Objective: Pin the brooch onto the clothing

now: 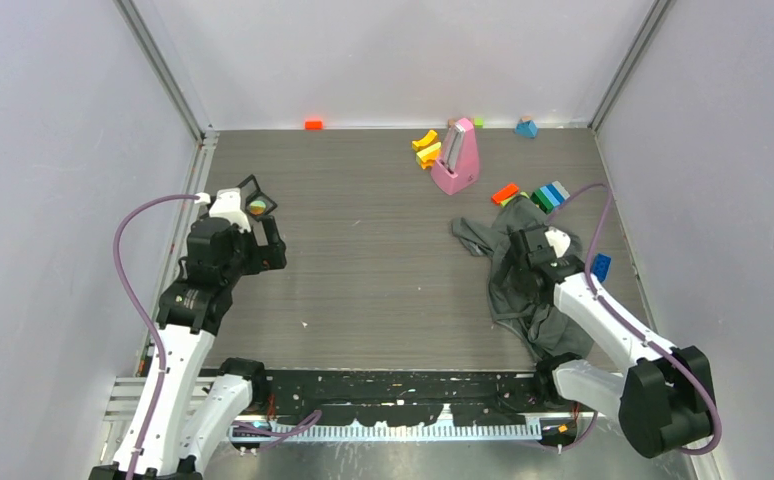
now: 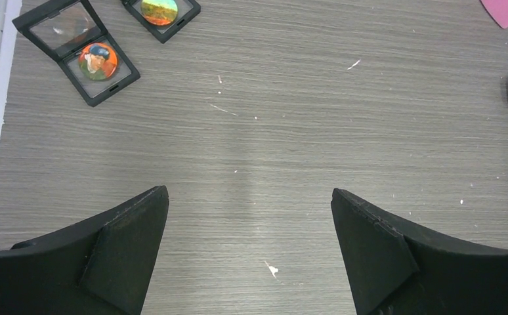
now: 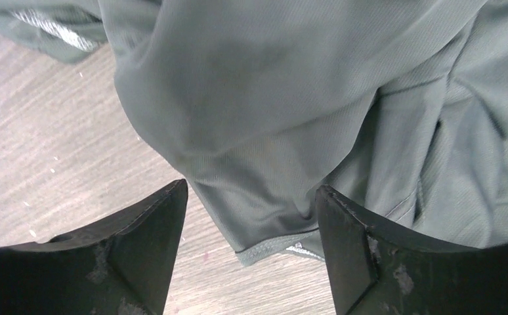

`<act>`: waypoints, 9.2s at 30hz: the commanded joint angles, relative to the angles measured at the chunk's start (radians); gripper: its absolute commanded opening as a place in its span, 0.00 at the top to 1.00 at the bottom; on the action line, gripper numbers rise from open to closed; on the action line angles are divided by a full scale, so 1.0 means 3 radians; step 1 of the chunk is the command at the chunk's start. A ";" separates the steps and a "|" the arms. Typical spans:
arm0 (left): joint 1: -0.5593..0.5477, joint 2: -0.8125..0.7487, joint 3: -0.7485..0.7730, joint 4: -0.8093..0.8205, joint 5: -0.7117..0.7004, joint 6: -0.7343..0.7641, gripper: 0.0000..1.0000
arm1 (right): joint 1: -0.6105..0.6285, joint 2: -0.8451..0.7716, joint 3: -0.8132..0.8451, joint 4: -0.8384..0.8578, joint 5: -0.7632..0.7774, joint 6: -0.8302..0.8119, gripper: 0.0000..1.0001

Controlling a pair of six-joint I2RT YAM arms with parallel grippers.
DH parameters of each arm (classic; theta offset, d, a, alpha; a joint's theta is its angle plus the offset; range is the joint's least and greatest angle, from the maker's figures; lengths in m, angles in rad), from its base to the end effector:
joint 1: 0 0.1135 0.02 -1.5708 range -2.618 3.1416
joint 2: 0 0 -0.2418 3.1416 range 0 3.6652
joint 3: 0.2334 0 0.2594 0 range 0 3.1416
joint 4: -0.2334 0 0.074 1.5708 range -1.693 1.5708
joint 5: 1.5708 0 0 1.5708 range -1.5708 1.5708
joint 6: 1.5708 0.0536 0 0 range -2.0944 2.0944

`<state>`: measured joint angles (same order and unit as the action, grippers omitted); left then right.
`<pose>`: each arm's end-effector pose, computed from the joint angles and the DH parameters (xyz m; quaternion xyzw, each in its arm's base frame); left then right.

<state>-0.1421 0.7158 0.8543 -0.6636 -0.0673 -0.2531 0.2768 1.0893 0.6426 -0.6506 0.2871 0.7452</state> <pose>0.1881 -0.0233 0.3025 -0.0648 0.8636 -0.0694 0.4951 0.2145 0.0452 0.1613 0.2559 0.9281 -0.0078 0.2705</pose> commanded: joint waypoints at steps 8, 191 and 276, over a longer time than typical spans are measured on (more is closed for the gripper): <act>-0.0002 0.0020 0.0036 0.0023 0.0039 0.0051 0.02 | 0.0477 -0.0052 -0.0283 0.0122 0.0084 0.0397 0.32; 0.0146 0.0123 -0.0583 0.0510 0.1930 -0.1467 0.00 | 0.0998 0.0006 0.0331 0.0136 -0.0692 0.0079 0.37; 0.0146 0.1095 -0.1453 0.1376 0.0749 -0.1618 0.72 | 0.2234 0.0748 0.0274 -0.0298 -0.0324 0.0837 0.86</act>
<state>-0.1024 1.0756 0.4301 -0.2859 0.0998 -0.7254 0.9203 1.3785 0.7410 -0.6708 0.1497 0.9165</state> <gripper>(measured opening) 0.364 0.204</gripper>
